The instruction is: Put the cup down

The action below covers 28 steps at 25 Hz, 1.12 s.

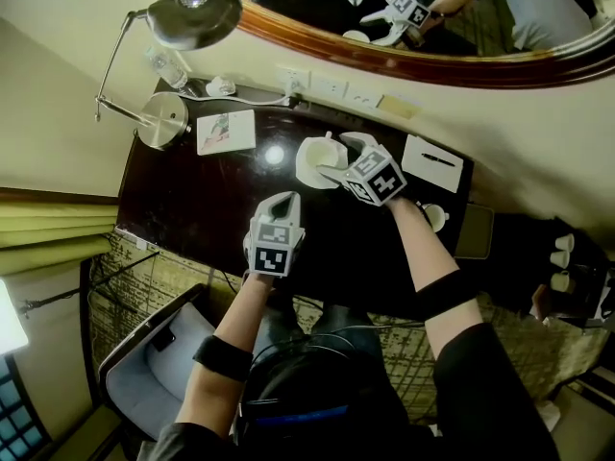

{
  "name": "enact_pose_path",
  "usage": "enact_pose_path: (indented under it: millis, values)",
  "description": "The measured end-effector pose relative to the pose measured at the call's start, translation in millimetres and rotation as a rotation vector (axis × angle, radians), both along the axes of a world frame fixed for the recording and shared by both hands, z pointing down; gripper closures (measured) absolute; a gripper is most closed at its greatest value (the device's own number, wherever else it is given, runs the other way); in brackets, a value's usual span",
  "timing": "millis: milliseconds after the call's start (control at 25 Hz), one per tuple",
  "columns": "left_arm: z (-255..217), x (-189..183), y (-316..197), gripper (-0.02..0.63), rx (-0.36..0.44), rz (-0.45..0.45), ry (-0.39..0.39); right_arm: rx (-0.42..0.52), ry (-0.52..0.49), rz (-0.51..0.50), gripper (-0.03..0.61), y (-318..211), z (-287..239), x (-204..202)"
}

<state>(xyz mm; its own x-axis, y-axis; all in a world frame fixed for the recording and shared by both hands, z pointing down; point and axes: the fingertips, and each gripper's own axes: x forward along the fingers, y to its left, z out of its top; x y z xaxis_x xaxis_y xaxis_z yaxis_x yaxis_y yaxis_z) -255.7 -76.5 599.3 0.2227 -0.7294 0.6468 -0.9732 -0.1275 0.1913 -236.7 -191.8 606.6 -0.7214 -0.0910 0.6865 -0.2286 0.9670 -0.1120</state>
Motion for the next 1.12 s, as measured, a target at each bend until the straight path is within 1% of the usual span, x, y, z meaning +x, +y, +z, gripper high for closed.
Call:
enact_pose_path:
  millis: [40,80,120,200,240,320,360,480,600,760,840,960,1120]
  values:
    - [-4.7,0.8,1.4,0.613,0.006,0.001,-0.003,0.009,-0.008,0.005,0.190,3.8,-8.6,2.7]
    - [-9.7,2.0,3.0,0.613,0.012,0.003,-0.006,0.018,-0.017,0.009,0.224,8.6,-17.2,5.6]
    - [-14.9,3.7,4.7,0.613,0.018,0.006,-0.007,0.029,-0.025,0.015,0.235,13.4,-25.7,8.9]
    - [-25.0,8.4,8.4,0.613,0.031,0.012,-0.011,0.055,-0.040,0.041,0.301,21.9,-42.9,17.5]
    - [-29.6,11.1,10.4,0.613,0.037,0.017,-0.013,0.067,-0.048,0.062,0.342,25.8,-51.0,22.8]
    - [-38.3,16.6,13.7,0.613,0.050,0.029,-0.017,0.086,-0.064,0.107,0.402,34.0,-66.2,34.2]
    - [-43.0,19.4,15.0,0.613,0.059,0.036,-0.018,0.096,-0.071,0.128,0.413,38.5,-73.5,40.1]
    - [-57.0,29.8,20.7,0.613,0.085,0.055,-0.013,0.121,-0.090,0.177,0.485,55.8,-93.0,58.5]
    - [-63.1,44.1,28.9,0.613,0.098,0.079,-0.007,0.115,-0.101,0.231,0.540,76.0,-101.3,82.3]
    - [-63.6,63.9,33.5,0.613,0.103,0.123,-0.014,0.089,-0.093,0.313,0.569,96.6,-99.5,122.4]
    - [-64.7,76.2,35.7,0.613,0.101,0.154,-0.011,0.077,-0.085,0.359,0.571,104.8,-95.8,144.9]
    - [-65.2,97.2,38.5,0.613,0.096,0.208,-0.001,0.049,-0.084,0.456,0.569,115.1,-88.9,181.2]
    - [-62.0,117.0,37.6,0.613,0.093,0.281,-0.020,0.025,-0.094,0.601,0.569,127.0,-82.8,227.4]
